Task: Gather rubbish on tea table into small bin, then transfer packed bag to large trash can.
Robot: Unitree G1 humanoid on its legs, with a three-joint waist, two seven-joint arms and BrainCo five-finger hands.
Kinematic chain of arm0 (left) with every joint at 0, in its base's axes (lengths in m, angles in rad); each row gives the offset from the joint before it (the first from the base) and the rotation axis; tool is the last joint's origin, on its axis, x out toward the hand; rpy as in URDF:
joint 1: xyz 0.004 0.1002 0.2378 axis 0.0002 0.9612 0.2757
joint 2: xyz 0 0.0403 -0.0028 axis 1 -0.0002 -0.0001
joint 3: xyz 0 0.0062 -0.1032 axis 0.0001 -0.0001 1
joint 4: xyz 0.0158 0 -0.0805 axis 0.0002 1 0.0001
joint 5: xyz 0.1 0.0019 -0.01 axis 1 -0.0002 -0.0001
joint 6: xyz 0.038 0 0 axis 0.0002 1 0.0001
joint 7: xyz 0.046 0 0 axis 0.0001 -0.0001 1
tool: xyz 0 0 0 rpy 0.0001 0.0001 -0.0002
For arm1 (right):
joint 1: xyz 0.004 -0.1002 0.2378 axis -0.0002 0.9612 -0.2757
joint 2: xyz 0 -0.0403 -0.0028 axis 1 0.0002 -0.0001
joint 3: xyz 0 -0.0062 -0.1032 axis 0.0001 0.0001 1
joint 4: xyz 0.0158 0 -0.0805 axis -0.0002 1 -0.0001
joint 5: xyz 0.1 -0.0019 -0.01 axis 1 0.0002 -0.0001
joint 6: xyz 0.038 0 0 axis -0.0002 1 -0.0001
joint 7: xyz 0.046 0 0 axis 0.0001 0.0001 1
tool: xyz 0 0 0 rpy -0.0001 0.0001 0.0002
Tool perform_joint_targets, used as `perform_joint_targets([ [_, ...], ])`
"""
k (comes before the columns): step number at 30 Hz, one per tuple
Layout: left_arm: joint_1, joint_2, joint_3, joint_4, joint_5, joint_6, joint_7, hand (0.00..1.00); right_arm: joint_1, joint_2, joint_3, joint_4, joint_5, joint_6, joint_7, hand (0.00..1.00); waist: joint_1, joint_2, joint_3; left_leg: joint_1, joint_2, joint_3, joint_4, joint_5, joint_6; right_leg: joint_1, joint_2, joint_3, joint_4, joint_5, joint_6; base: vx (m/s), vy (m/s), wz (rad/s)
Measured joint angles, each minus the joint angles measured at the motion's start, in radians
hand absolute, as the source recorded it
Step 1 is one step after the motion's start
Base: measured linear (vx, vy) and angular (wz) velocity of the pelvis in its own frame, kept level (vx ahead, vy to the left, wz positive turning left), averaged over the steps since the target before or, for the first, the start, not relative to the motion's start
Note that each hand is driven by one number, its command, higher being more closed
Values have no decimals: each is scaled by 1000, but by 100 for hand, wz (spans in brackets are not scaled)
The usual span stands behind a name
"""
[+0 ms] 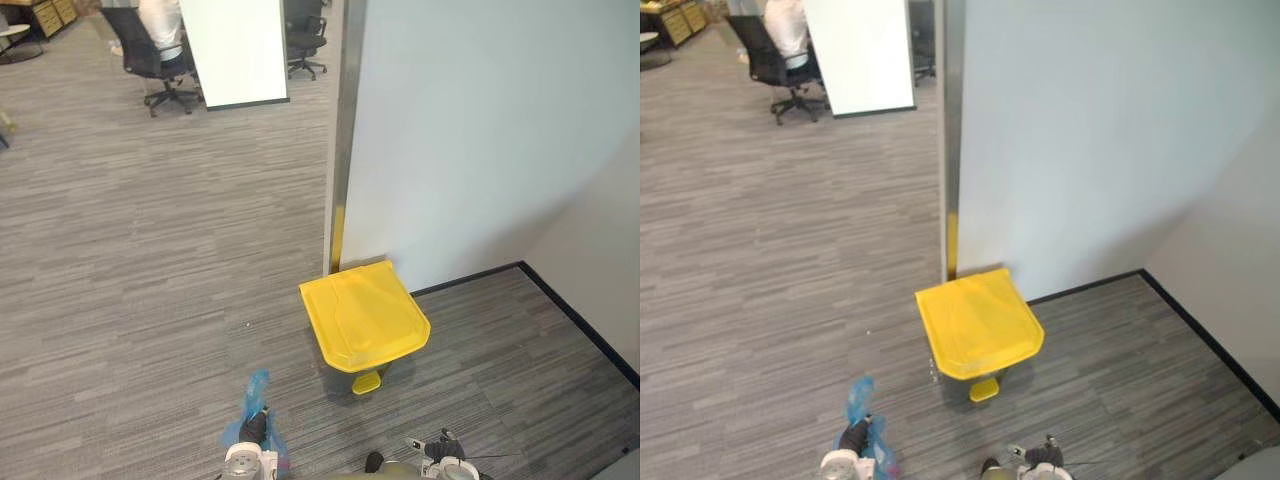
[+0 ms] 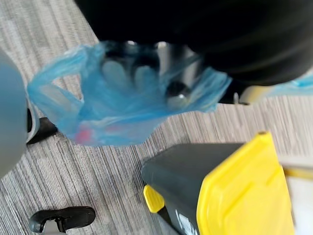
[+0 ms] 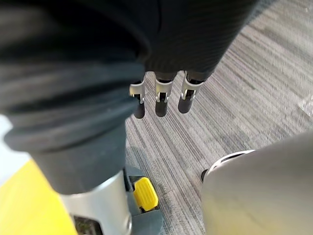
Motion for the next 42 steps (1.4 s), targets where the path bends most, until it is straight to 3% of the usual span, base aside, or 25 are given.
perform_joint_targets([
  [4,-3,24,36,36,-33,0,-1,100,-33,-14,-23,76,49,-8,1,0,11,2,-11,0,13,-17,-1,4,-2,58,36,-12,-126,54,-4,206,0,5],
  [9,-7,41,35,71,-55,0,-2,100,-76,-31,-40,114,85,-18,6,0,14,12,-14,5,0,-25,2,4,-1,71,42,29,-177,78,0,127,3,-22],
  [20,-44,44,16,98,-55,-3,-2,100,-70,-59,-38,117,75,-18,4,0,-1,37,19,38,-19,-40,58,-34,37,73,20,92,-128,82,6,-6,31,-17],
  [30,-32,64,13,94,-54,-15,-1,100,-64,-55,-37,116,66,-18,2,0,-2,29,49,31,-28,-42,77,-76,32,22,7,101,-64,64,30,-109,-4,-10],
  [42,-19,57,-6,93,-53,-16,-2,100,-61,-55,-36,110,66,-18,-1,0,-3,24,53,13,-12,-7,92,-91,16,-15,24,137,-53,77,25,-88,-34,-13],
])
